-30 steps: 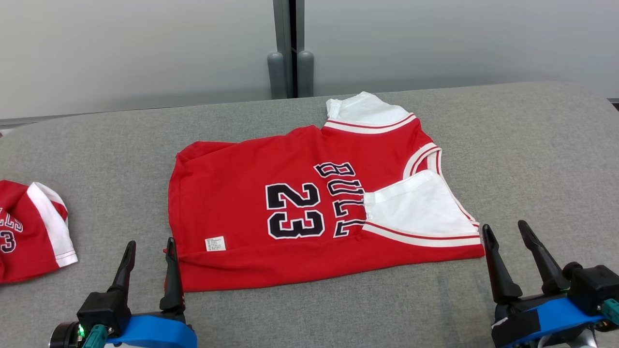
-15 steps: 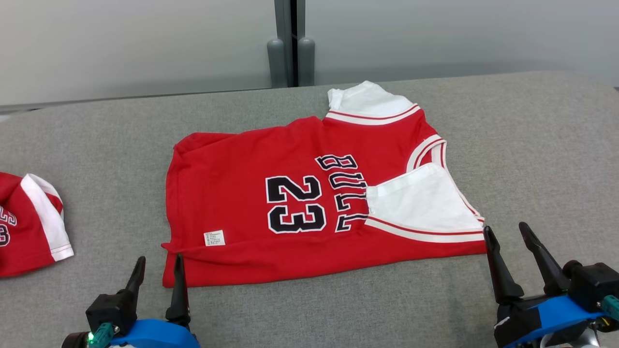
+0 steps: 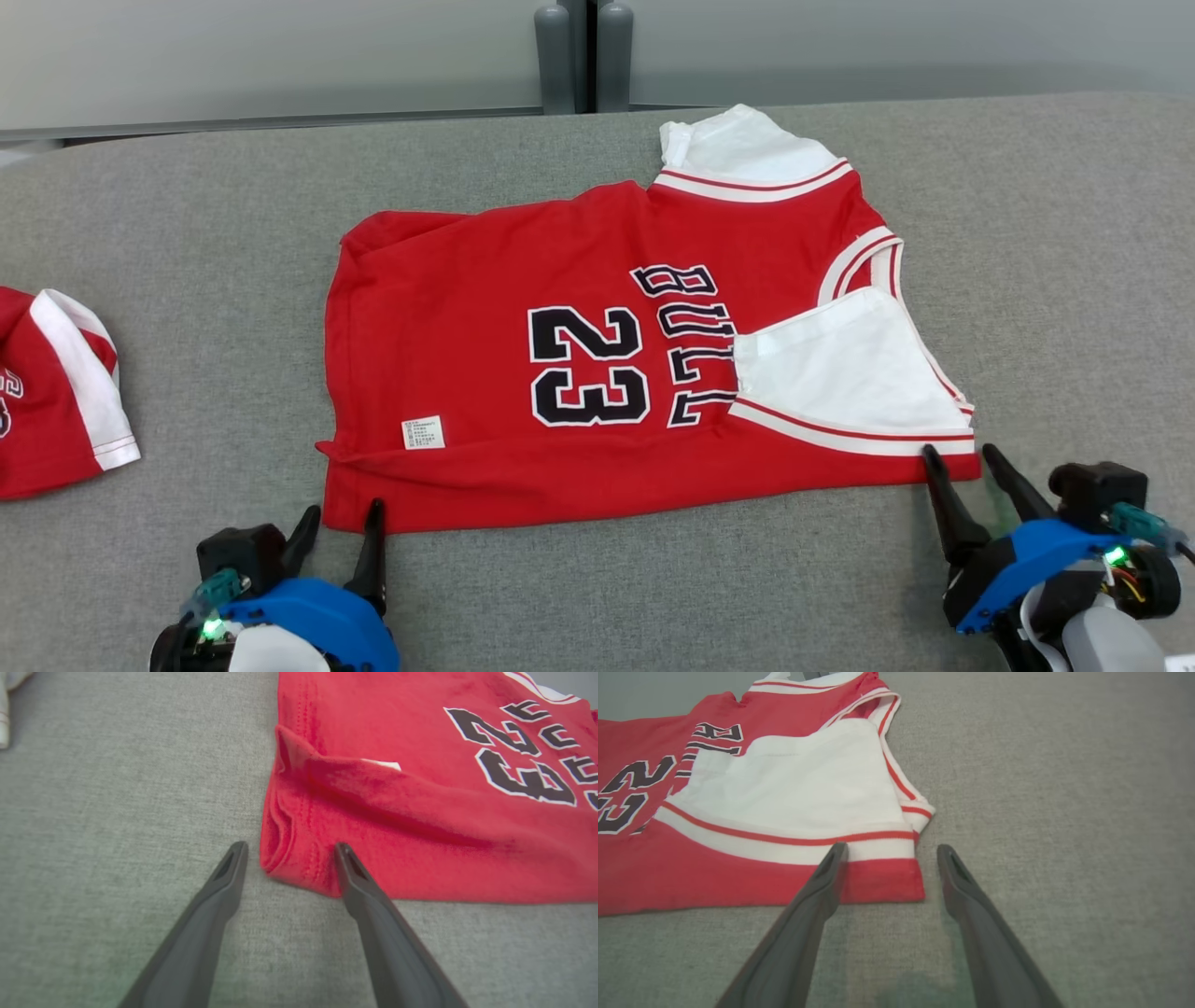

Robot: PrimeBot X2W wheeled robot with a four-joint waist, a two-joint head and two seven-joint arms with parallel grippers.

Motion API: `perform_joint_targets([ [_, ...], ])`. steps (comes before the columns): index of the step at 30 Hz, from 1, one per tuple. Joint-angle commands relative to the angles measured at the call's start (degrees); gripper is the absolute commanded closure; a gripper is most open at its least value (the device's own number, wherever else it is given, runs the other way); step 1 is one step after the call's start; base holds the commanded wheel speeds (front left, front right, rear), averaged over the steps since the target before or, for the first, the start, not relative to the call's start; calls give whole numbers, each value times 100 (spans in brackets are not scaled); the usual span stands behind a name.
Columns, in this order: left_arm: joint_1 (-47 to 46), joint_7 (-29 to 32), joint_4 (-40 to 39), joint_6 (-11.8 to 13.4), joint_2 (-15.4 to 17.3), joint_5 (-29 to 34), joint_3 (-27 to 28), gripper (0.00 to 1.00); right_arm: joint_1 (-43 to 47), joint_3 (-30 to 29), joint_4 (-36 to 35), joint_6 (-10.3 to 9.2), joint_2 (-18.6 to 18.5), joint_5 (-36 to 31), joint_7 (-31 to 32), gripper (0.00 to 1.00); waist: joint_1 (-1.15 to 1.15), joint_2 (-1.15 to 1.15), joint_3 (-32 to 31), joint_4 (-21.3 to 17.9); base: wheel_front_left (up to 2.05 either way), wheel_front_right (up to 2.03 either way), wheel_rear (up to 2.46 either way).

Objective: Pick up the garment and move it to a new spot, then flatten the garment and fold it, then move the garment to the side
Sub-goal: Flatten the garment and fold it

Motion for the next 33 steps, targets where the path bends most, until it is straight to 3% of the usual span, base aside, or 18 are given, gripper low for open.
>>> perform_joint_targets([
  [1,-68,197,134,-76,-27,-84,-56,6,-210,93,272,0,-58,88,72,0,-1,0,28,21,0,0,0],
  [2,-78,282,162,-122,-51,-123,-85,36,-307,149,383,0,-51,140,68,0,-1,0,33,28,0,0,0],
  [3,-84,349,170,-172,-59,-147,-120,93,-378,222,511,0,-58,203,112,0,-1,0,35,36,0,0,0],
  [4,-89,387,152,-208,-72,-189,-135,100,-428,294,625,0,-73,280,141,50,-1,0,37,44,0,0,0],
  [5,-91,411,121,-211,-65,-196,-137,100,-474,353,703,0,-92,357,117,100,-1,0,37,51,0,0,0],
  [10,1,321,-212,-147,43,-199,-77,100,-512,519,861,0,-212,656,-95,100,-1,0,-45,79,0,0,0],
  [17,490,616,-1034,80,292,-219,-55,100,167,510,390,0,-314,817,-280,100,-1,0,-363,95,0,0,0],
  [28,1601,1337,-1773,501,572,-547,39,100,2021,-94,-1003,-2,171,530,252,100,-1,0,-768,-16,0,0,0],
  [29,1656,1346,-1740,529,560,-559,33,66,2105,-121,-1086,-1,213,489,329,91,-1,0,-779,-24,0,0,0],
  [30,1702,1337,-1721,537,534,-569,16,0,2188,-152,-1115,-1,242,466,435,27,-1,0,-788,-29,0,0,0],
  [31,1745,1297,-1686,549,480,-592,10,0,2233,-192,-1163,-1,259,406,438,0,-1,0,-805,-33,0,0,0],
  [33,1755,1172,-1536,519,512,-485,-35,0,2277,-244,-1237,0,319,338,471,0,-1,0,-824,-38,0,0,0],
])
